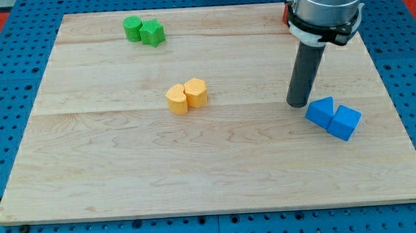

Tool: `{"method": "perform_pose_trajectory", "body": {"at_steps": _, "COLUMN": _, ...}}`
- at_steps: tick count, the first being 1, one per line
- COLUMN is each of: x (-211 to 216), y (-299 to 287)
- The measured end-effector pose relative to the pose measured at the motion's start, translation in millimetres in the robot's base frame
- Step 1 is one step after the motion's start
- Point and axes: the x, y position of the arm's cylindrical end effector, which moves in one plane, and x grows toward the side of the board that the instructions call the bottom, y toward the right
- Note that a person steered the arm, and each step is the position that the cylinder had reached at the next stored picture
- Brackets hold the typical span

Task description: Move the blue cube along with blue star towards the center

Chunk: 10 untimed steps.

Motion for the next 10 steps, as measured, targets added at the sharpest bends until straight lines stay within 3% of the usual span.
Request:
{"method": "perform_pose_trajectory", "body": {"at_steps": 2, "x": -36.2, "y": -9.7}}
{"method": "perform_pose_trajectory", "body": {"at_steps": 3, "x": -42.9, "y": 53.1}}
{"method": "perform_pose_trajectory", "body": {"at_steps": 4, "x": -31.4, "y": 184.9}}
{"method": "perform_pose_trajectory", "body": {"at_steps": 5, "x": -13.8, "y": 206.5}}
{"method": "perform_pose_trajectory", "body": {"at_steps": 7, "x": 147.8, "y": 170.4}}
{"method": "perform_pose_trajectory", "body": {"at_steps": 8, "x": 141.5, "y": 144.4}}
{"method": "perform_pose_trajectory", "body": {"at_steps": 10, "x": 78.2, "y": 99.1}}
